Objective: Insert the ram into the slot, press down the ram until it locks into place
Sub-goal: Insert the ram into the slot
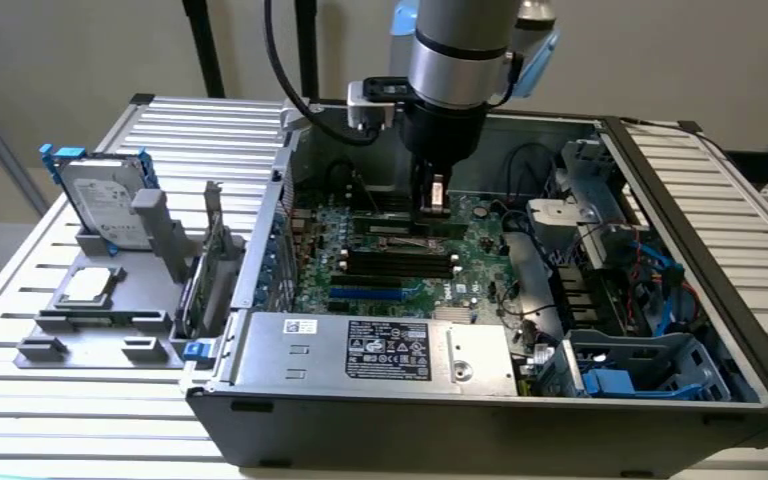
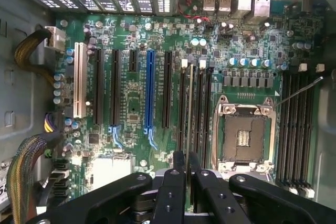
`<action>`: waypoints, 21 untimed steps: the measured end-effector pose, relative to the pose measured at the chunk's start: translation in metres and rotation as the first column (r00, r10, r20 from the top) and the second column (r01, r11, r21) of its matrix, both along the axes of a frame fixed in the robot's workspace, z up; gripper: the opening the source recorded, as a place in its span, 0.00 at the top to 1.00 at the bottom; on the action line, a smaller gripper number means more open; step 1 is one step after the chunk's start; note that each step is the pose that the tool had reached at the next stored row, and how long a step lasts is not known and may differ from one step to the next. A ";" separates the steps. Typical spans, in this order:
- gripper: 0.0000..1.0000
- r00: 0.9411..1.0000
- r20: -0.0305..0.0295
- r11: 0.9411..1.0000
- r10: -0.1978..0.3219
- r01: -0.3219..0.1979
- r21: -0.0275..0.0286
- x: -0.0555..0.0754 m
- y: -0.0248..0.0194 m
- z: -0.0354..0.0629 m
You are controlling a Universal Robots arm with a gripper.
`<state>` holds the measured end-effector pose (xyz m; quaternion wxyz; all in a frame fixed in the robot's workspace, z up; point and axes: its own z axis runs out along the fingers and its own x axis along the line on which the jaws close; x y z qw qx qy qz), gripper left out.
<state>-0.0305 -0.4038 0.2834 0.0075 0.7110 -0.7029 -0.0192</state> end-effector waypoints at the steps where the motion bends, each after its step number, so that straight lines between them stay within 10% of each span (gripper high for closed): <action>1: 0.87 1.000 0.000 1.000 0.000 0.000 0.000 0.000 -0.0003 -0.0018; 21: 0.87 1.000 0.000 1.000 0.000 0.000 0.000 -0.002 -0.0041 -0.0382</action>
